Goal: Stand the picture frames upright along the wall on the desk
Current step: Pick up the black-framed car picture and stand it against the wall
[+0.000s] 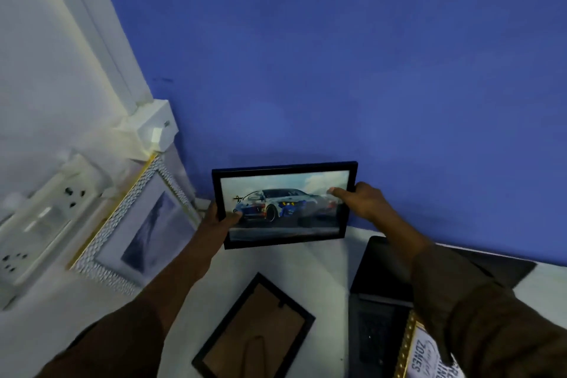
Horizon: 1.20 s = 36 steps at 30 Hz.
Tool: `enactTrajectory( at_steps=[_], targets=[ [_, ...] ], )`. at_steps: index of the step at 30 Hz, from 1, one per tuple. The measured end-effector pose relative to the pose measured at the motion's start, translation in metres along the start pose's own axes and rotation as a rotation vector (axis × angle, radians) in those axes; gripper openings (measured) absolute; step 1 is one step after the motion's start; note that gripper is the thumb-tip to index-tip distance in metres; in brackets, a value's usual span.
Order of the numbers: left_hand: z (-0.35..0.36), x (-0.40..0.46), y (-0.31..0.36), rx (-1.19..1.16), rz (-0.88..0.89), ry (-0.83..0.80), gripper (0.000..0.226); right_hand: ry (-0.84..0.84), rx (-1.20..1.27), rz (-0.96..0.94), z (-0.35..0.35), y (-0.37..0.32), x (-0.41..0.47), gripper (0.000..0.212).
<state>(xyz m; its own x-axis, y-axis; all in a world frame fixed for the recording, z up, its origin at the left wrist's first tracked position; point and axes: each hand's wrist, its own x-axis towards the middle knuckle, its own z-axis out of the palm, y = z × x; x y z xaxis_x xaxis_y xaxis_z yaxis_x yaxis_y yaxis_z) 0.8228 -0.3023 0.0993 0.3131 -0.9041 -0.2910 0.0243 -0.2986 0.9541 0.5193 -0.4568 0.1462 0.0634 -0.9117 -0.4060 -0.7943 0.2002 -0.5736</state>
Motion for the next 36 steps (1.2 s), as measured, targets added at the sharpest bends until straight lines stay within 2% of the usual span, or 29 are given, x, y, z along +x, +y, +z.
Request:
enactTrajectory(
  at_steps=[7, 13, 15, 17, 19, 24, 32, 36],
  targets=[
    [-0.002, 0.091, -0.022, 0.027, -0.145, -0.121, 0.061, 0.0, 0.049, 0.227, 0.03, 0.003, 0.029, 0.077],
    [0.0, 0.12, -0.028, 0.057, -0.226, -0.197, 0.073, 0.016, 0.176, 0.309, 0.043, 0.019, 0.054, 0.1],
    [0.001, 0.127, -0.03, 0.067, -0.236, -0.22, 0.068, 0.02, 0.206, 0.316, 0.047, 0.017, 0.06, 0.087],
    [0.004, 0.131, -0.033, 0.073, -0.24, -0.249, 0.057, 0.041, 0.226, 0.32, 0.049, 0.011, 0.058, 0.06],
    [0.005, 0.138, -0.037, 0.072, -0.232, -0.276, 0.059, 0.064, 0.243, 0.334, 0.05, 0.007, 0.056, 0.039],
    [0.01, 0.146, -0.037, 0.132, -0.194, -0.311, 0.065, 0.059, 0.267, 0.375, 0.054, 0.013, 0.058, 0.036],
    [0.009, 0.153, -0.034, 0.109, -0.235, -0.32, 0.066, 0.124, 0.342, 0.377, 0.061, 0.012, 0.057, 0.032],
    [0.013, 0.152, -0.031, 0.111, -0.249, -0.31, 0.064, 0.128, 0.378, 0.344, 0.059, 0.014, 0.056, 0.041]
  ],
)
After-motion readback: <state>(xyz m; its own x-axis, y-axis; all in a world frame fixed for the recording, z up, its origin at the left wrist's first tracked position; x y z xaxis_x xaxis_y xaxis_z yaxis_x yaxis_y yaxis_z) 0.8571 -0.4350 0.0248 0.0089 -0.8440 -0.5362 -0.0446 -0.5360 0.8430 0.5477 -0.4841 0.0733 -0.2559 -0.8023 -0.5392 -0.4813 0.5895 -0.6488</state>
